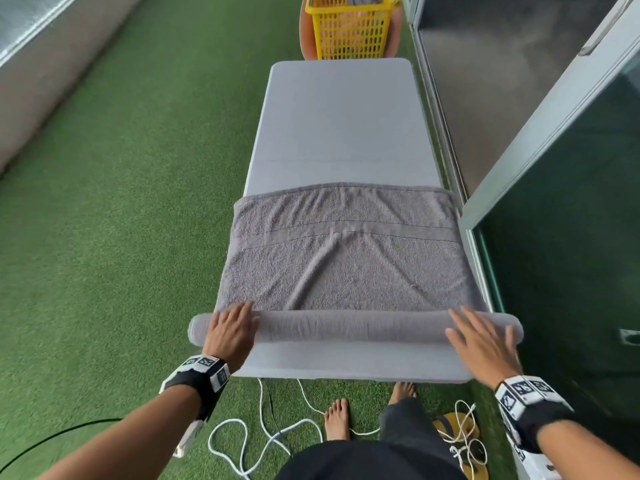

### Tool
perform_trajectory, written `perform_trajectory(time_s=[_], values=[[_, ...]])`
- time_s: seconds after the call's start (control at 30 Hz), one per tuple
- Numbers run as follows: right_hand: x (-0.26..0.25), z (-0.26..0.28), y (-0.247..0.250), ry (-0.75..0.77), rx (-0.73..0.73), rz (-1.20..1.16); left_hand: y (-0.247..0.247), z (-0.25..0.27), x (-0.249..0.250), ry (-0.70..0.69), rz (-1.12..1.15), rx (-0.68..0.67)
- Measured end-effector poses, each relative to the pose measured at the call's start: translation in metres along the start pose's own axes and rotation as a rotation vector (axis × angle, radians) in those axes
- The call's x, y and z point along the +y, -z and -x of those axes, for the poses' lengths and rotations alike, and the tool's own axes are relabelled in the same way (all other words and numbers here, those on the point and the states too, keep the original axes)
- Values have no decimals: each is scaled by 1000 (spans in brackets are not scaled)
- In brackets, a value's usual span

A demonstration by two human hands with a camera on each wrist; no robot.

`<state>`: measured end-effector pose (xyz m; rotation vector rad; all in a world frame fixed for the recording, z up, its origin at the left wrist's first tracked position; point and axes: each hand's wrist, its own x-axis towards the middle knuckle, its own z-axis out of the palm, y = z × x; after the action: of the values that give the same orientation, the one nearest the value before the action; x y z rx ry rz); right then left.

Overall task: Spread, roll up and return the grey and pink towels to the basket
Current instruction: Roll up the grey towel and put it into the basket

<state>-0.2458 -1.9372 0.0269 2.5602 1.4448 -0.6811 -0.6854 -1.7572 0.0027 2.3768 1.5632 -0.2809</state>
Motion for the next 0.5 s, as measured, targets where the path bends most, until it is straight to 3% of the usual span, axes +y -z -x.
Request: perform_trajectory(time_s=[0.1,0.27,0.5], values=[[1,2,-9,36,-94,116,-10,2,9,-47,-108,-112],[-7,-7,-4,55,-42,243,-11,0,26,-19,-153,-28],[-19,-14,-5,20,4,245,-6,-8,31,-20,-119,35]])
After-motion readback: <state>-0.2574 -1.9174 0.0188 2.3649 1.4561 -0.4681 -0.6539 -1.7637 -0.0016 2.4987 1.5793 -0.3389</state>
